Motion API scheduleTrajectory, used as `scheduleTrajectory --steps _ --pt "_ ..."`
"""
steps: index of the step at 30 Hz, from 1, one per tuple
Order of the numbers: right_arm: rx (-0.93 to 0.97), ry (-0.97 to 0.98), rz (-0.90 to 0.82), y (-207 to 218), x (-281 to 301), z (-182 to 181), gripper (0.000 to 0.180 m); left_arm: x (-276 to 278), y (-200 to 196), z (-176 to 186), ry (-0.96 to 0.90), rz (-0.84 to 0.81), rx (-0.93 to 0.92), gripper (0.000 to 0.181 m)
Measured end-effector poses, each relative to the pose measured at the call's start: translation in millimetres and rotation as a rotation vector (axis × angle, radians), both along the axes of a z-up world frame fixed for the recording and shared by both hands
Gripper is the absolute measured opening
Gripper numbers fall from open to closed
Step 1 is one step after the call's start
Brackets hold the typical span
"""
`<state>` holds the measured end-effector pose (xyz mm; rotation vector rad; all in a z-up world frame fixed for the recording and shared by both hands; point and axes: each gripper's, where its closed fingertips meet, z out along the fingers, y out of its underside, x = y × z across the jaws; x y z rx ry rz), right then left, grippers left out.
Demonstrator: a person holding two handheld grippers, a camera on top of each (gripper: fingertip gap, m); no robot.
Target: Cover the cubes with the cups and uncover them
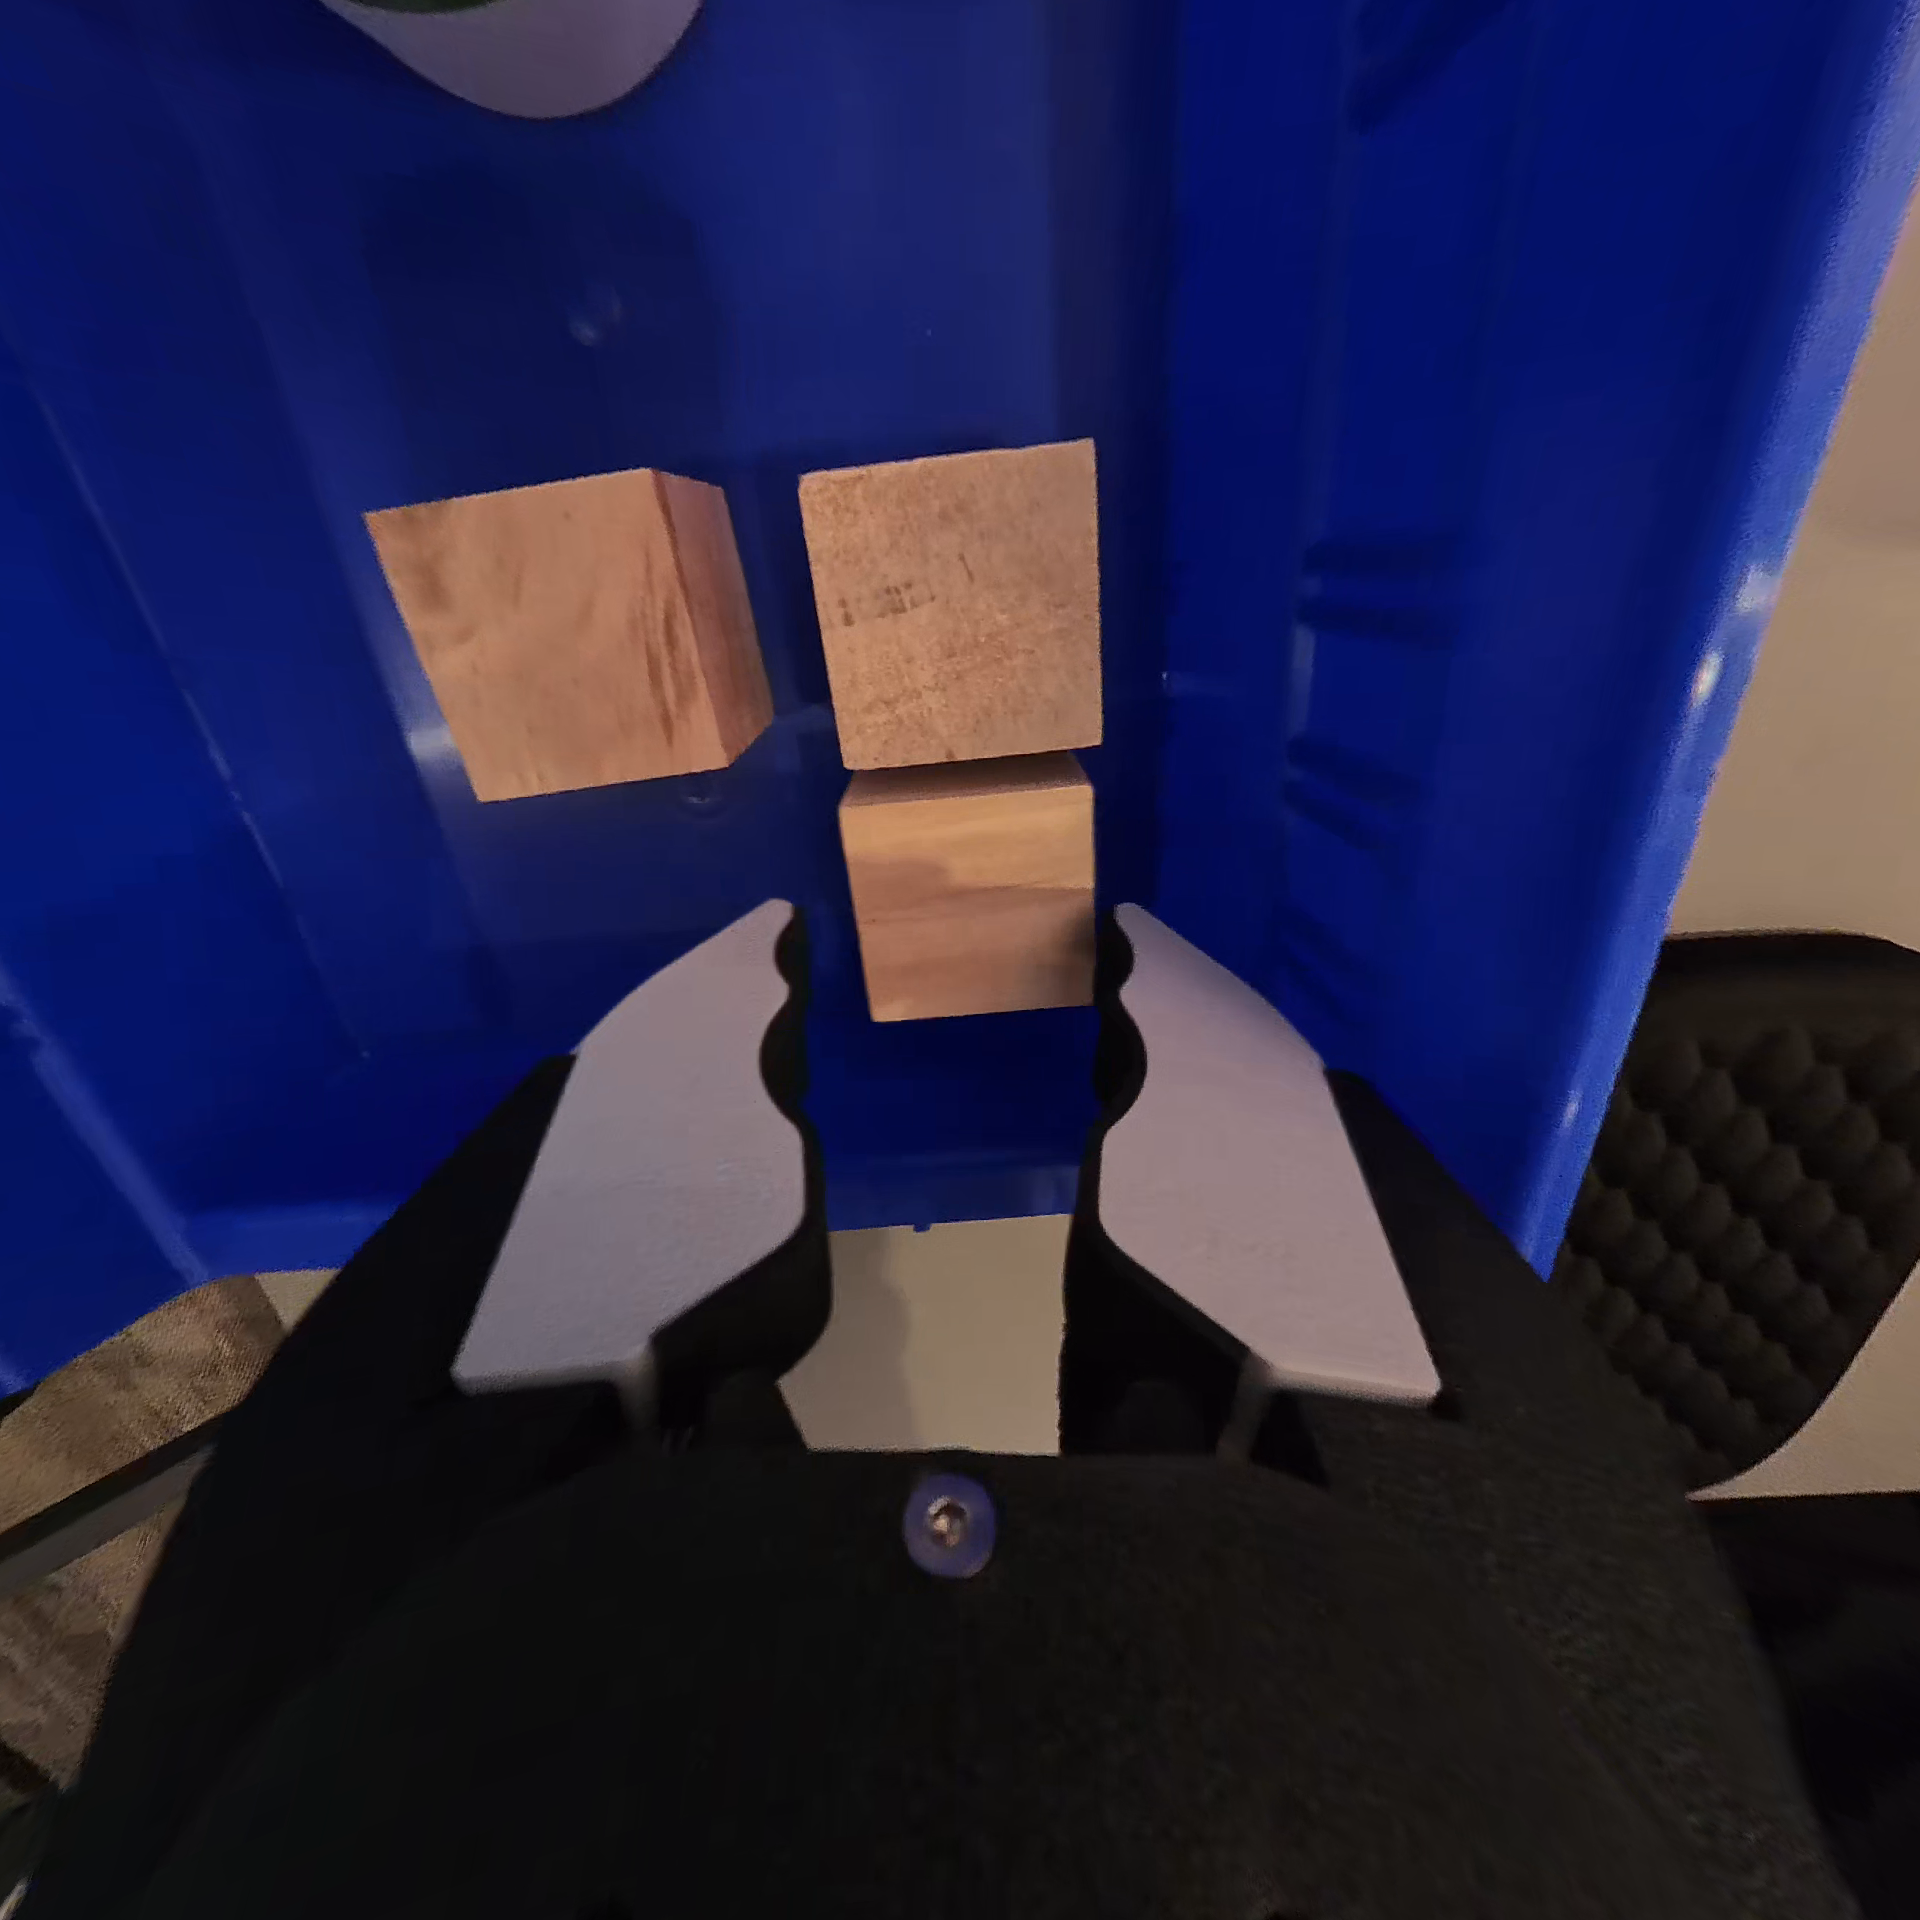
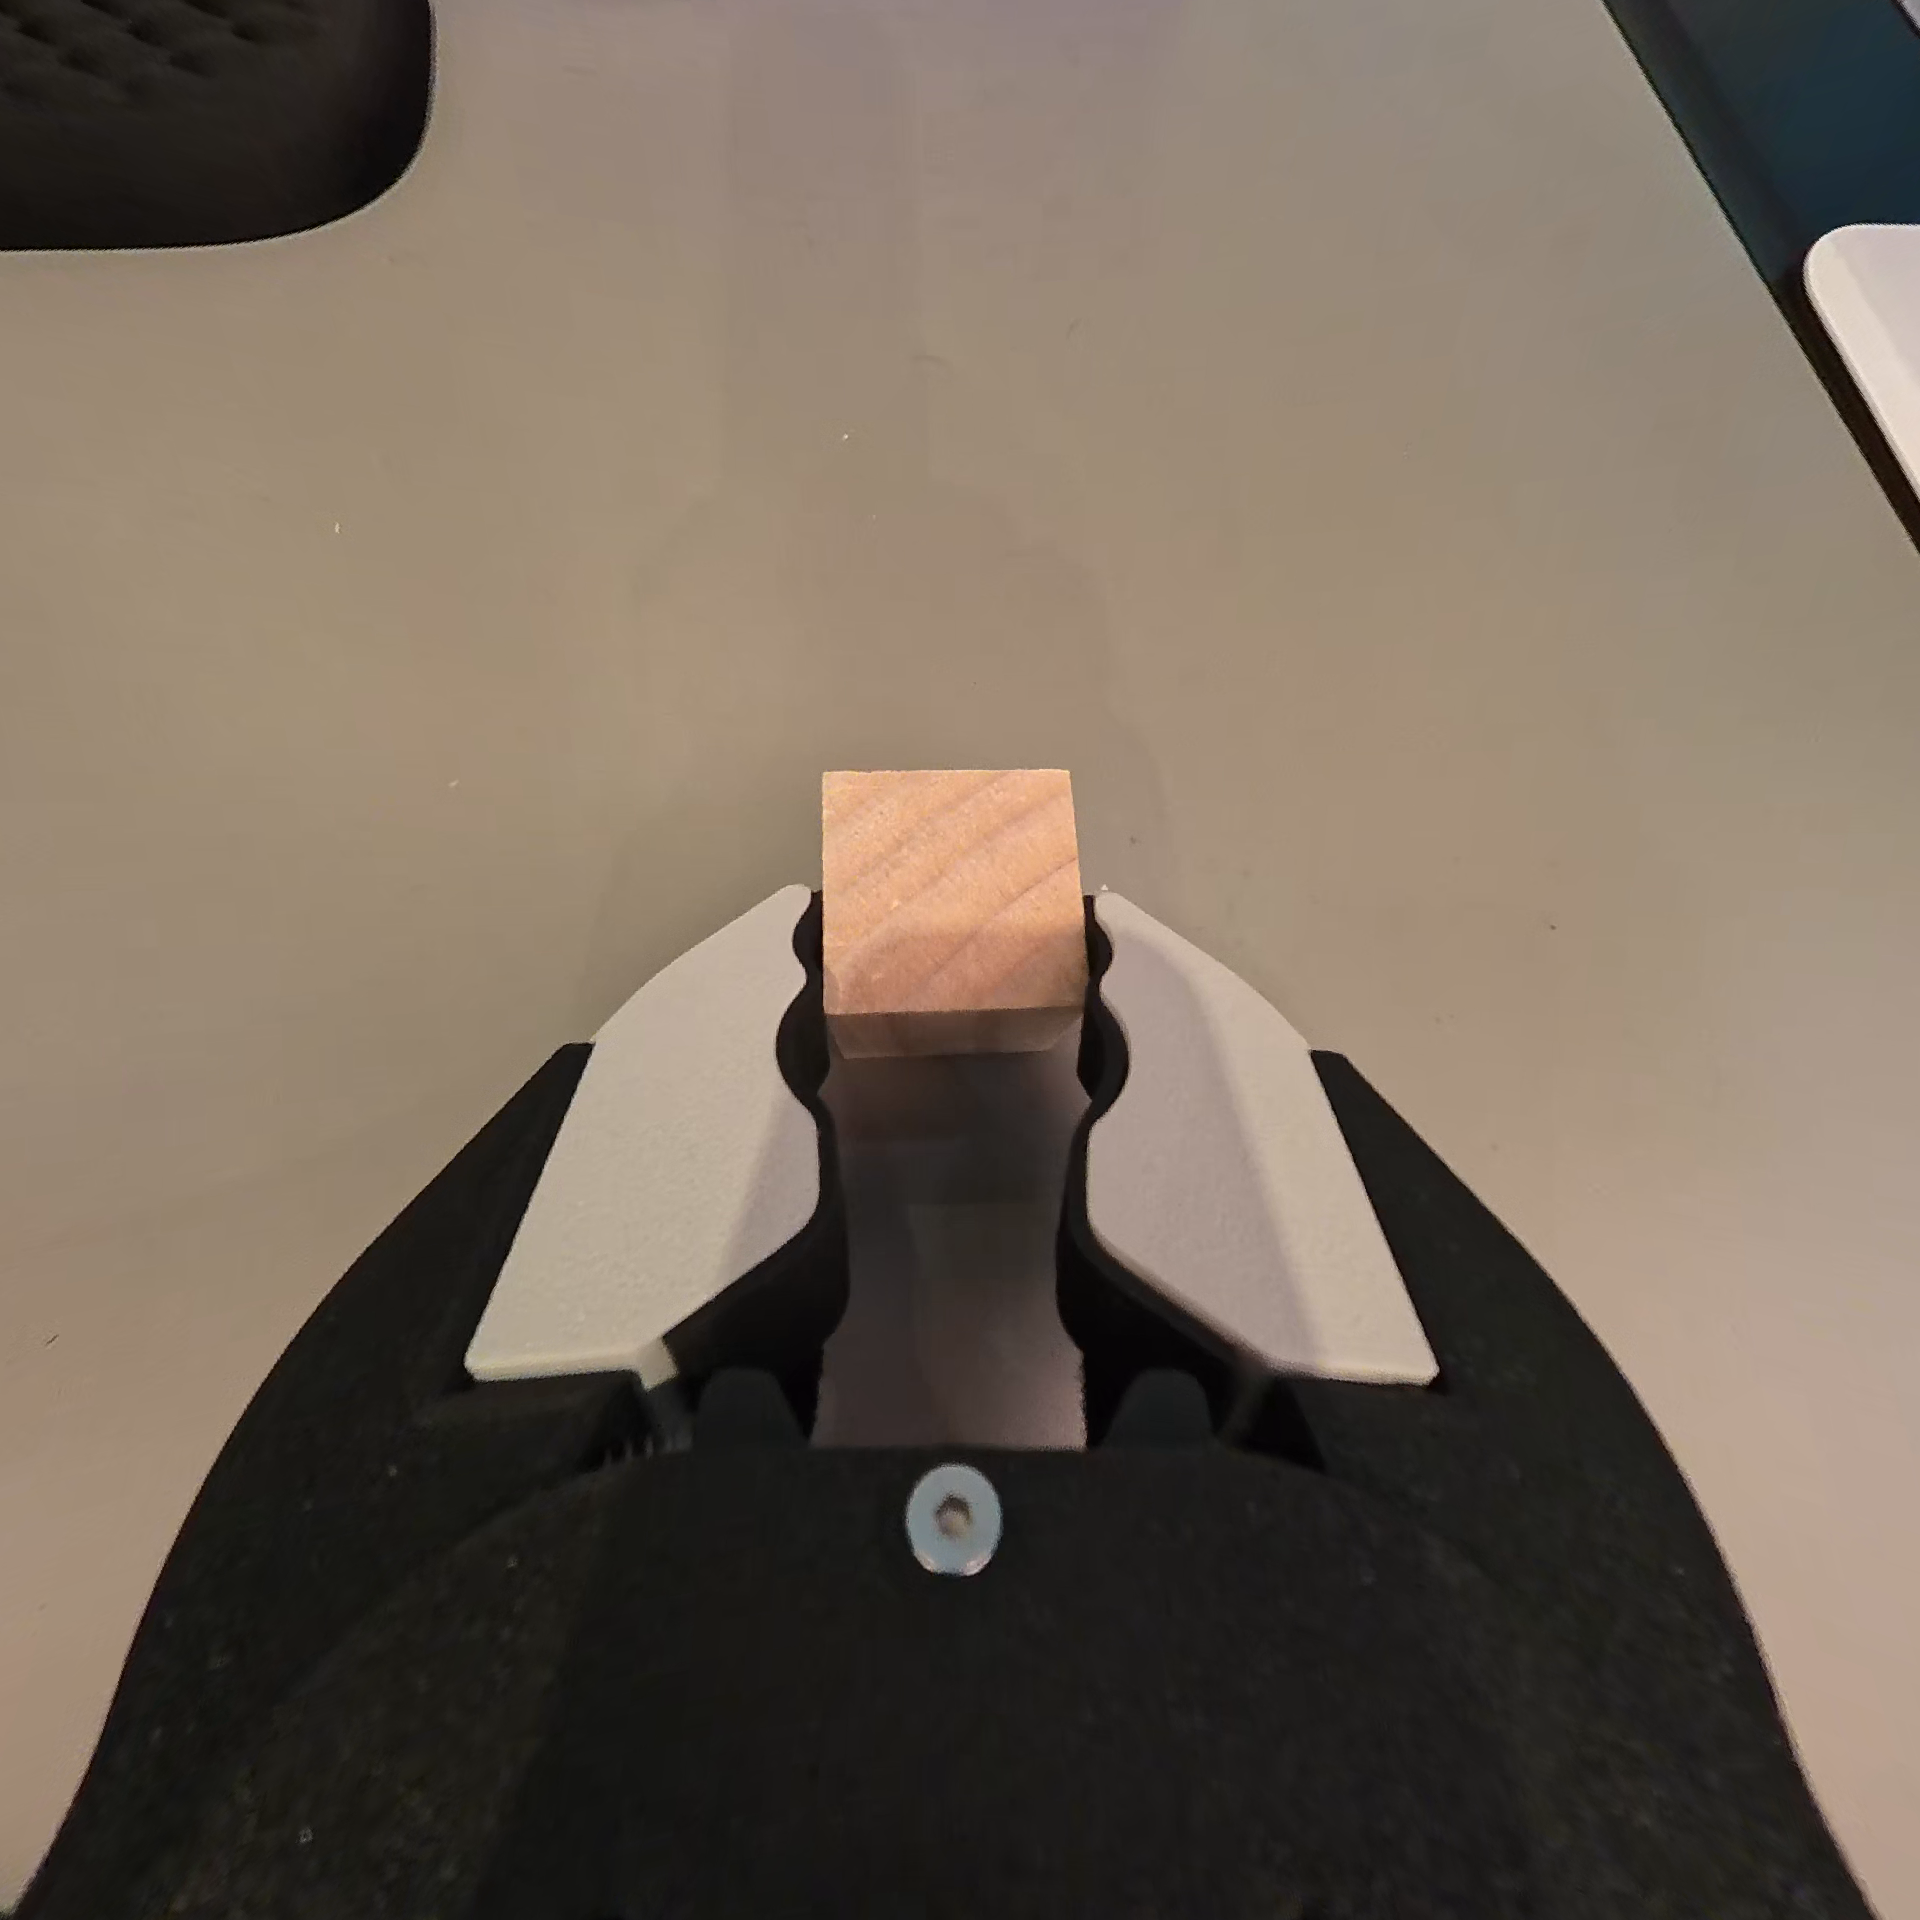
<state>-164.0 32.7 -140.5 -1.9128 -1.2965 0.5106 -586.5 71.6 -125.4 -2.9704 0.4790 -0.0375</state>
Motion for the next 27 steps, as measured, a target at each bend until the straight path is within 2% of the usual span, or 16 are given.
scheduleTrajectory --steps 1,6,9,14,19,22,27 --pt "0.0 -0.001 -0.001 -0.1 0.2 0.0 0.045 1.5 -0.3 -0.8 -0.011 -0.013 0.001 0.044" --pt "0.006 0.001 -0.005 0.2 1.3 1.2 0.045 -10.5 2.8 2.6 0.076 -0.13 0.058 0.043" --pt "0.004 0.019 -0.008 0.8 1.3 3.5 0.045 -13.6 1.9 14.1 0.047 -0.138 0.09 0.043" --pt "0.002 0.089 -0.035 4.2 10.9 19.5 0.045 -5.2 -2.2 64.0 -0.084 -0.151 0.164 0.042" --pt "0.032 0.073 -0.249 19.0 77.7 35.6 0.045 4.7 -5.9 114.4 -0.058 -0.255 0.223 0.042" --pt "0.016 0.057 -0.388 21.9 119.1 32.1 0.045 28.4 -3.5 141.6 -0.033 -0.357 0.273 0.042" --pt "0.032 -0.026 -0.365 14.3 144.2 21.6 0.045 110.0 -2.0 162.3 -0.069 -0.597 0.311 0.043"
